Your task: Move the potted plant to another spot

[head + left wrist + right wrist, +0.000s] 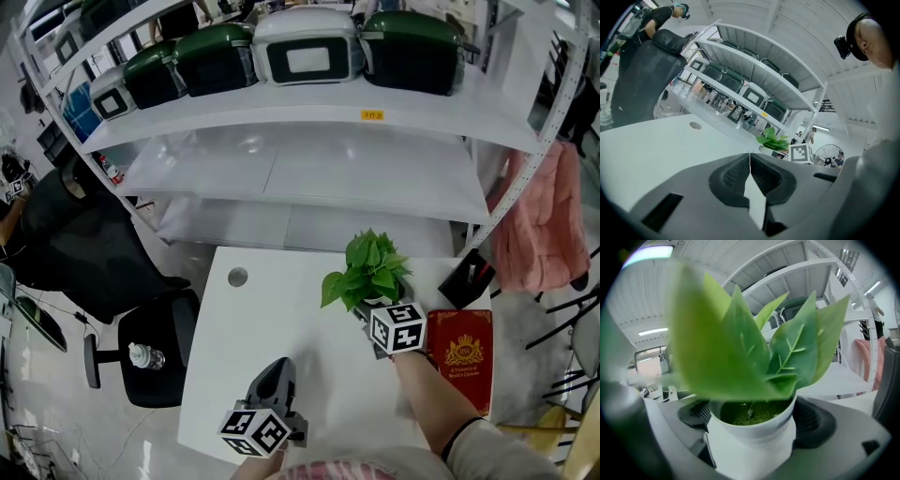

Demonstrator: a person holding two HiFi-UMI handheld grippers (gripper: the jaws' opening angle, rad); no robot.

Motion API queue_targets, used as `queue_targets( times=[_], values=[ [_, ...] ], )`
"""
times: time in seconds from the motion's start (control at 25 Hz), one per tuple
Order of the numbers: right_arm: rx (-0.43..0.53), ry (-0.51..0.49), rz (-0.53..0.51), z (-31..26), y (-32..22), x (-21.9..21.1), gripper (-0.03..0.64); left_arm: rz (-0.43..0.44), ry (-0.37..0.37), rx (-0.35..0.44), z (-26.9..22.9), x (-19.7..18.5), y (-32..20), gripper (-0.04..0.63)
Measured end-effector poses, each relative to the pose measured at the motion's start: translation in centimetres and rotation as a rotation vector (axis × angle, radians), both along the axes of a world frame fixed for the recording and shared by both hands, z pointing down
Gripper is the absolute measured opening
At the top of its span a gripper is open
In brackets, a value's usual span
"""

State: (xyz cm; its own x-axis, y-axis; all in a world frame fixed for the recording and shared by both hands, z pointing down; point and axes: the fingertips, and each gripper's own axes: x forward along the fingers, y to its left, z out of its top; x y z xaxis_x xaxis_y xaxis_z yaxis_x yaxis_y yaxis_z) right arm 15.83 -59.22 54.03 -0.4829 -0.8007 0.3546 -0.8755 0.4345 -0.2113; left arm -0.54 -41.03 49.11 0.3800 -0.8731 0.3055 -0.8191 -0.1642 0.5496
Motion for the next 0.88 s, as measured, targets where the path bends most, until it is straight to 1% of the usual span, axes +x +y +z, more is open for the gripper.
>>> queue_targets(
  times=[0.48, 0.88],
  values=[
    [0.005, -0.007, 0.005, -0.06, -0.12, -0.1, 0.551, -0.005, -0.003, 0.006, -0.41, -0.54, 0.38, 0.025],
    [0.012, -0.012, 0.004, -0.07, -0.11, -0.04, 0.558, 0.006, -0.003, 0.003, -0.27, -0.11, 0.51, 0.025]
  ],
)
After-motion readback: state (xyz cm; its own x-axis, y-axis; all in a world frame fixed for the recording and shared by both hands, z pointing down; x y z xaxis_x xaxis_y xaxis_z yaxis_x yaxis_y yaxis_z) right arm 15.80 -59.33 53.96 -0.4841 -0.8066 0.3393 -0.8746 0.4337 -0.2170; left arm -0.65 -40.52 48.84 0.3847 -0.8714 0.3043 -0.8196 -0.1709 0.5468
